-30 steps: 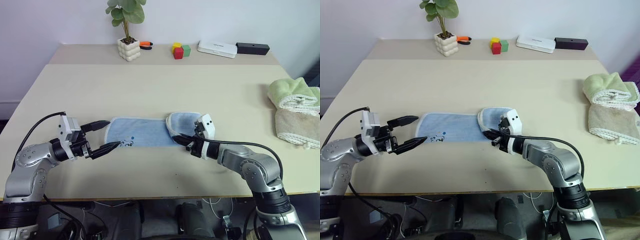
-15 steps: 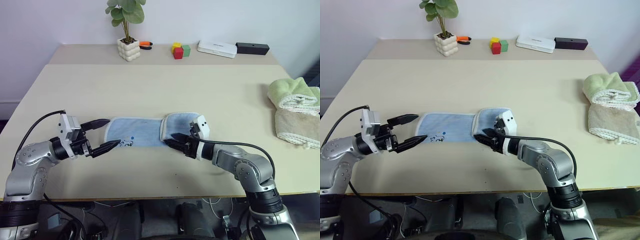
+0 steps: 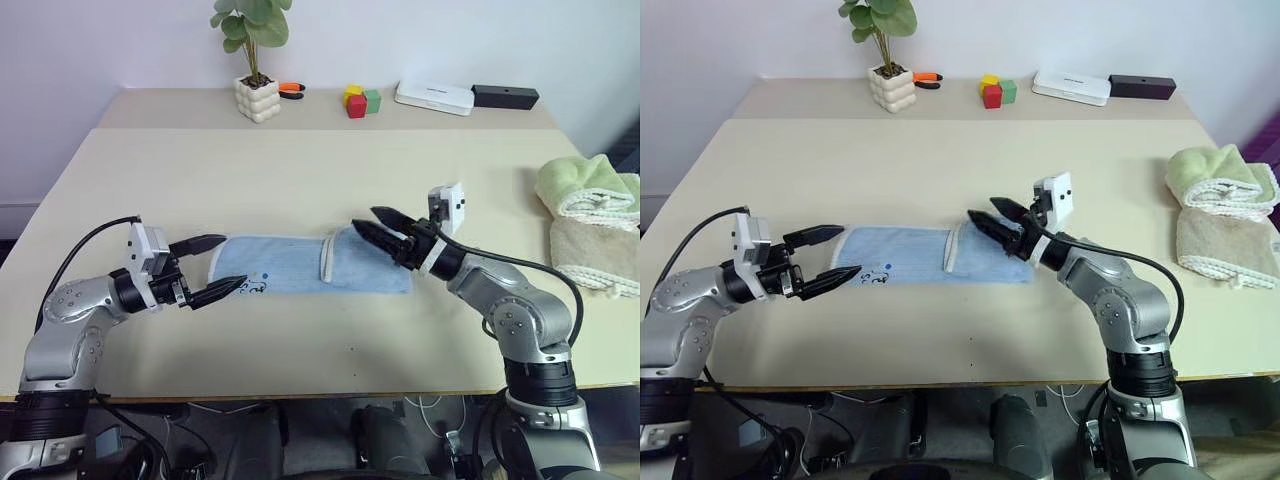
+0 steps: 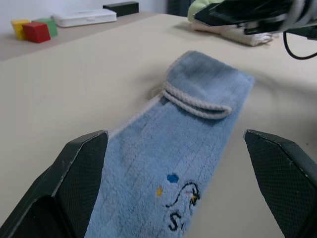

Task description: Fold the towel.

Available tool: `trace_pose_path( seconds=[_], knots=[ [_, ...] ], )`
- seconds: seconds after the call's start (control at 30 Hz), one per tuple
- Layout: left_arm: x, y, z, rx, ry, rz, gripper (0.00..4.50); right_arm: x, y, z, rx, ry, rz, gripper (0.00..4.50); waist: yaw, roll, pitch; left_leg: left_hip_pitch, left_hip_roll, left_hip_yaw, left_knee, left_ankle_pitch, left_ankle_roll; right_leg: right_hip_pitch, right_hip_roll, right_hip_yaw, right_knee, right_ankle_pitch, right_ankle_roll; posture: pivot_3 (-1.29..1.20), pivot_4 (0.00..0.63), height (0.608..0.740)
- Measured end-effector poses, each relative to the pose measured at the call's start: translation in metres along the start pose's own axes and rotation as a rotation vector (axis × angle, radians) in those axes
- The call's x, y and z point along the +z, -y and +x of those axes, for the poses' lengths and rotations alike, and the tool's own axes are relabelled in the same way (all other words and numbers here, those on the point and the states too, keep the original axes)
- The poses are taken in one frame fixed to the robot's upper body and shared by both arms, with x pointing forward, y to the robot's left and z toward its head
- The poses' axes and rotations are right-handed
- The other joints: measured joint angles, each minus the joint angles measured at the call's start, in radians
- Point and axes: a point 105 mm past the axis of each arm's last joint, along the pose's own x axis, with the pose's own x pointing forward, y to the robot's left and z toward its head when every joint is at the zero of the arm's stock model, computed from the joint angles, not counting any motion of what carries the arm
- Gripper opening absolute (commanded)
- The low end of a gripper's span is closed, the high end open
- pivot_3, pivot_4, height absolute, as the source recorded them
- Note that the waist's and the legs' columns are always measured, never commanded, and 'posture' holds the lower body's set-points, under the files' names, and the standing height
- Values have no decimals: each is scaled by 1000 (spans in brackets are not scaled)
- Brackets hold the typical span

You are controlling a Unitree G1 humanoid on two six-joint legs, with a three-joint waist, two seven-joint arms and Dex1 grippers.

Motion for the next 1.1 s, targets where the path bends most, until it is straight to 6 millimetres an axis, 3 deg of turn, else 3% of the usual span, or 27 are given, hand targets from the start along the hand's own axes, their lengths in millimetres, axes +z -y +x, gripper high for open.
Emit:
trace_pose_path(
  seconds=[0.07, 0.1, 0.23, 0.37, 0.53, 0.87, 0.97, 1.1],
  knots=[
    [0, 0, 1, -4, 0, -1, 4500, -4, 4, 3, -12, 27, 6, 217, 0, 0, 0, 0, 0, 0, 0, 0, 0, 0, 0, 0, 0, 0, 0, 0, 150, 740],
    [0, 0, 2, -6, 1, 0, 4500, -8, 7, 3, -23, 30, 6, 99, 0, 0, 0, 0, 0, 0, 0, 0, 0, 0, 0, 0, 0, 0, 0, 0, 150, 740],
    [-4, -4, 1, 12, -10, 3, 4500, -32, 21, 7, -76, 13, 13, 99, 0, 0, 0, 0, 0, 0, 0, 0, 0, 0, 0, 0, 0, 0, 0, 0, 150, 740],
    [-5, -4, 1, 11, -10, 0, 4500, -45, 11, 17, -38, 4, -35, 99, -2, 1, 1, 0, 0, 0, 0, 0, 0, -1, 0, 0, 2, 0, 0, 0, 150, 740],
    [-6, -4, 1, 13, -11, -3, 4500, -87, 7, 15, -43, -63, -60, 99, 1, 1, 1, 0, 0, 0, 1, 0, 0, 0, 0, 0, 2, 0, 0, 0, 150, 740],
    [-7, -2, 0, 12, -14, -7, 4500, -103, -3, 22, -20, -66, -267, 99, -5, -2, -2, 11, 1, 0, -1, 0, 0, 8, 0, 0, 3, -1, -1, 0, 150, 740],
    [-7, -2, 0, 12, -14, -8, 4500, -103, -5, 23, -12, -70, -304, 869, -6, -3, -2, 15, 1, 1, -2, 0, 0, 11, 1, 0, 5, -2, -3, 0, 150, 740],
    [-11, -4, 0, 36, -26, -47, 4500, -82, -17, 18, 119, -53, -264, 2821, -4, 0, 0, 14, 1, 1, -2, 0, 0, 10, 0, 0, 5, -2, -3, 0, 150, 740]
  ],
)
